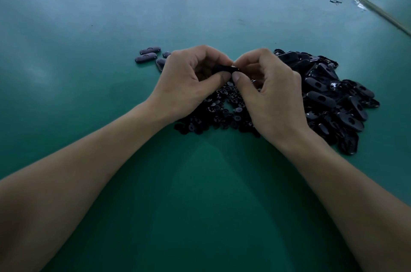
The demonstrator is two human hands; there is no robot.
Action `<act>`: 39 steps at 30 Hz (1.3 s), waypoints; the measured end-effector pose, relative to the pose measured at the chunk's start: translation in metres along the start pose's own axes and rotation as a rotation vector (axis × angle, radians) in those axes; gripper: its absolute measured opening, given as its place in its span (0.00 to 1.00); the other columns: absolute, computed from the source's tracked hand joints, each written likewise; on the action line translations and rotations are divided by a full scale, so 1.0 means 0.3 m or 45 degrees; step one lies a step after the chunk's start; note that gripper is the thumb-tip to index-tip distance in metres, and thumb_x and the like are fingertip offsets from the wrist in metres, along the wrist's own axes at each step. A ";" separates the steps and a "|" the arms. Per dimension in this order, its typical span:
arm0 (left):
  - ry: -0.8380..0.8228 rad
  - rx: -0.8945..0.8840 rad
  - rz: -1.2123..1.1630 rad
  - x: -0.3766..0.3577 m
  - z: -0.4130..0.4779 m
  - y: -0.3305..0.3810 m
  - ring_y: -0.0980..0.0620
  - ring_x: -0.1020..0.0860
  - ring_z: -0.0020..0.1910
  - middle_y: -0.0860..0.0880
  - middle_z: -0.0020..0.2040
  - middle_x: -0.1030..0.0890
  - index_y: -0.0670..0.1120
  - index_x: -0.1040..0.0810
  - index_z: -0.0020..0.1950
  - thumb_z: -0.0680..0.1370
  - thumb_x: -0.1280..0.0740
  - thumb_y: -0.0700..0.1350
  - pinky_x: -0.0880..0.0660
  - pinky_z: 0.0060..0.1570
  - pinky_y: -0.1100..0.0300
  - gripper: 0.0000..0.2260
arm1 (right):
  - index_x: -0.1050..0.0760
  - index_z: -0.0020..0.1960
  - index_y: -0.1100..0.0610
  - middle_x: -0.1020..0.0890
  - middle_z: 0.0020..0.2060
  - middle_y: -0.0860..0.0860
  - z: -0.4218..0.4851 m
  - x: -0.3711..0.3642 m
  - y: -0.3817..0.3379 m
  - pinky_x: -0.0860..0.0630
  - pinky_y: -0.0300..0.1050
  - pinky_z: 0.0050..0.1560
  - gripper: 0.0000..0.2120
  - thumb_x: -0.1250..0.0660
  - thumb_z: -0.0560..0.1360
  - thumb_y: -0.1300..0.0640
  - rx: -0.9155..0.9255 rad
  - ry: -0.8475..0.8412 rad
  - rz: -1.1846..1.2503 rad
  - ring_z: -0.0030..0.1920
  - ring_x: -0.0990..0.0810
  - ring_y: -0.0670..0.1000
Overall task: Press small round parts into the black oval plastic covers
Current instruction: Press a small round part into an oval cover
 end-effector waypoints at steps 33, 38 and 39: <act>0.027 -0.003 0.067 0.019 -0.001 0.000 0.60 0.16 0.42 0.61 0.41 0.15 0.52 0.17 0.47 0.73 0.24 0.36 0.21 0.46 0.66 0.11 | 0.16 0.53 0.55 0.22 0.37 0.35 0.016 0.003 0.009 0.30 0.22 0.43 0.07 0.30 0.76 0.61 -0.027 -0.081 -0.068 0.39 0.23 0.29; 0.041 -0.001 0.101 0.019 -0.004 0.006 0.60 0.16 0.40 0.60 0.42 0.15 0.51 0.16 0.46 0.73 0.24 0.36 0.22 0.44 0.67 0.10 | 0.15 0.54 0.55 0.20 0.37 0.38 0.014 0.006 0.005 0.28 0.24 0.45 0.08 0.29 0.76 0.61 0.000 -0.071 -0.074 0.41 0.20 0.33; 0.061 0.009 0.105 0.021 -0.005 0.004 0.61 0.16 0.39 0.60 0.40 0.15 0.51 0.16 0.46 0.73 0.24 0.35 0.22 0.43 0.67 0.10 | 0.15 0.54 0.55 0.19 0.38 0.39 0.014 0.009 0.001 0.28 0.24 0.45 0.08 0.30 0.77 0.61 0.011 -0.053 -0.076 0.42 0.19 0.36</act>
Point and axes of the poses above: each hand's wrist, its own z-axis towards the middle knuckle, its own x-axis out of the back of the hand, y = z × x, the point moved 5 cm from there along z, towards the middle knuckle
